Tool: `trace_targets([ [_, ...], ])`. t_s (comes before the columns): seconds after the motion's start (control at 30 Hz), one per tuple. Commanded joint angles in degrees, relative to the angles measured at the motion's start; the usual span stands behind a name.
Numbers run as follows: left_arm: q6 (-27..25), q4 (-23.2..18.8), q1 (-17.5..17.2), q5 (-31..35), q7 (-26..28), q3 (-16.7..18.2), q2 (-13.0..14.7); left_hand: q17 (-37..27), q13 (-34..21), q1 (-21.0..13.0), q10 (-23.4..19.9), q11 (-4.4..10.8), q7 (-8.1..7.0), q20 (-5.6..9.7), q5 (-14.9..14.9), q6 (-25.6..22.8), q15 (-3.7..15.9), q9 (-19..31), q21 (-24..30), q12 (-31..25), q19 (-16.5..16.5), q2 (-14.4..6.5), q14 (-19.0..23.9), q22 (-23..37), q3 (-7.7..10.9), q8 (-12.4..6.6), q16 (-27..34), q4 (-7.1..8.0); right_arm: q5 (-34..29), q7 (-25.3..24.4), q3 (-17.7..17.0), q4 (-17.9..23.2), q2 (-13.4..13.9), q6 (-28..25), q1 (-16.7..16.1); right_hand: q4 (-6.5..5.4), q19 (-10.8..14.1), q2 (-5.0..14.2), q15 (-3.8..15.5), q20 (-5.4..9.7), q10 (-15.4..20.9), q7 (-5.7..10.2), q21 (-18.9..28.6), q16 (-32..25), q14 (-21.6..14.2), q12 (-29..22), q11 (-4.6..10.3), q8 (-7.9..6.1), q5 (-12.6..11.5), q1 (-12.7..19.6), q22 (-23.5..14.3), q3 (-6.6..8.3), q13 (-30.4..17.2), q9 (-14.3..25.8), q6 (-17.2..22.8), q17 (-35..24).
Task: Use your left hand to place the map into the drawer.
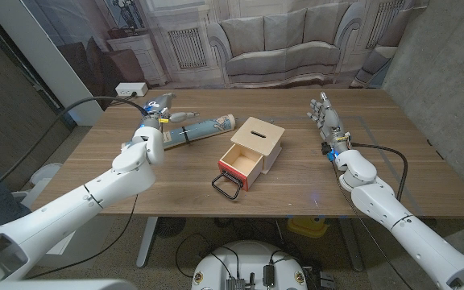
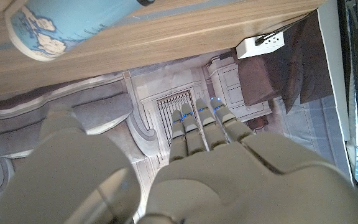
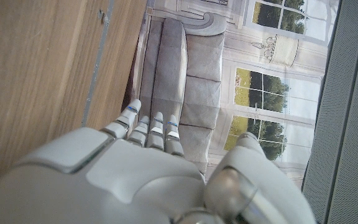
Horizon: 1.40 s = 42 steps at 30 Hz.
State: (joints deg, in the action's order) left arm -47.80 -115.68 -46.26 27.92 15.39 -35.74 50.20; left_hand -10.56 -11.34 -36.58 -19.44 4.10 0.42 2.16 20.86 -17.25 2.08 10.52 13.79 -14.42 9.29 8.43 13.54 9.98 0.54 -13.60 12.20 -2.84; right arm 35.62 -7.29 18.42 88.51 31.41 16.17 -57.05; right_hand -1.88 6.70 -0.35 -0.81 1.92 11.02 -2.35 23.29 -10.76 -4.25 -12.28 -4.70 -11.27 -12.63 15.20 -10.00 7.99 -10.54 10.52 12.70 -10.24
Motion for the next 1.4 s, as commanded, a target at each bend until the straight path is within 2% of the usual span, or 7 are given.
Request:
trace_targets([
  [0.03,-4.14,-0.08,2.79,2.66,-4.96,-3.14,0.85,-0.04,-0.23,-0.26,-0.42,0.46,-0.06,0.29,0.41,-0.72,1.87,0.31,0.25,-0.08,1.1,0.54,0.65,0.26,-0.54,-0.15,0.01,-0.25,-0.11,0.07,0.09,-0.15,-0.14,0.79,-0.4,0.37,0.54,0.39,-0.33,1.21,0.36,-0.03,-0.25,0.02,-0.3,0.12,-0.15,0.01,-0.05,0.26,-0.1,0.38,-0.08,0.33,0.48,-0.09],
  [0.27,-1.81,1.05,3.25,3.38,-4.38,-3.87,0.67,-0.03,-0.27,-0.6,-1.11,0.7,-0.16,0.16,0.46,-1.11,2.14,0.33,0.39,-0.15,2.19,0.72,1.47,0.23,-0.98,-0.11,0.13,-0.49,0.41,0.01,-0.52,-0.01,-0.31,1.98,-1.47,0.52,0.62,0.61,-0.42,1.19,0.36,-0.04,-0.43,0.07,-0.22,0.13,-0.18,0.02,-0.02,0.52,-0.11,0.5,-0.08,0.33,0.46,-0.07],
  [0.5,-4.34,1.59,5.82,6.9,-8.44,-6.95,0.2,-0.06,-0.37,-1.44,-1.56,0.97,-0.31,-2.69,0.67,-1.65,2.33,0.39,1.39,0.24,6.95,0.82,2.64,0.14,-2.1,0.19,0.05,-1.05,0.65,-0.53,-1.32,0.96,0.24,2.15,-2.65,0.66,0.68,0.78,-0.36,1.15,0.36,-0.08,-0.59,0.06,-0.27,0.13,-0.13,0.02,0.01,0.77,-0.12,0.6,-0.08,0.33,0.5,-0.05],
  [0.67,-6.23,1.62,7.49,8.63,-11.88,-8.68,-0.1,-0.07,-0.39,-1.6,-1.62,1.11,-0.41,-3.23,0.7,-1.75,2.32,0.39,1.41,0.33,7.51,0.85,2.9,0.12,-2.36,0.25,0.04,-1.16,0.68,-0.39,-1.45,1.04,0.31,2.26,-2.63,0.76,0.71,0.91,-0.33,1.18,0.33,-0.07,-0.71,0.06,-0.3,0.15,-0.16,0.05,0.04,0.94,-0.12,0.67,-0.08,0.33,0.44,-0.04],
  [0.97,-8.2,2.64,9.37,12.91,-14.98,-11.91,-0.11,-0.12,-0.4,-2.05,-2.97,0.78,-0.62,-3.23,0.81,-3.65,2.64,0.38,1.46,0.19,9.37,0.69,4.98,0.09,-3.11,-0.1,0.49,-1.41,0.68,-0.27,-1.17,1.08,0.06,1.98,-2.13,0.98,1.22,1.16,-0.34,1.14,0.34,-0.14,-0.78,-0.05,-0.64,0.15,-0.12,0.07,0.11,1.3,-0.14,0.82,-0.08,0.33,0.41,-0.02],
  [1.07,-10.14,3.07,9.88,16.03,-15.68,-13.43,-0.54,-0.15,-0.4,-2.26,-4.54,1.61,-0.98,-3.32,0.86,-5.47,2.85,0.37,1.62,-0.06,11.12,0.6,6.28,0.09,-3.76,-0.48,0.66,-1.52,0.72,-0.05,-1.13,1.14,0.03,2.11,-2.07,1.03,1.24,1.21,-0.37,1.09,0.3,-0.12,-0.85,-0.06,-0.69,0.16,-0.15,0.07,0.14,1.38,-0.14,0.84,-0.08,0.33,0.4,-0.02],
  [1.4,-7.72,4.9,10.37,18.1,-18.01,-13.57,-1.18,-0.16,-0.4,-2.41,-4.36,1.3,-0.99,-3.41,0.9,-5.32,3.09,0.36,1.64,0.32,12.34,0.64,6.42,0.07,-4.34,-0.12,0.42,-1.63,0.25,-0.8,-1.26,2.02,0.24,2.0,-2.57,1.17,1.35,1.32,-0.36,1.11,0.29,-0.13,-1.09,-0.05,-0.74,0.17,-0.14,0.08,0.26,1.53,-0.16,0.87,-0.08,0.33,0.41,-0.04],
])
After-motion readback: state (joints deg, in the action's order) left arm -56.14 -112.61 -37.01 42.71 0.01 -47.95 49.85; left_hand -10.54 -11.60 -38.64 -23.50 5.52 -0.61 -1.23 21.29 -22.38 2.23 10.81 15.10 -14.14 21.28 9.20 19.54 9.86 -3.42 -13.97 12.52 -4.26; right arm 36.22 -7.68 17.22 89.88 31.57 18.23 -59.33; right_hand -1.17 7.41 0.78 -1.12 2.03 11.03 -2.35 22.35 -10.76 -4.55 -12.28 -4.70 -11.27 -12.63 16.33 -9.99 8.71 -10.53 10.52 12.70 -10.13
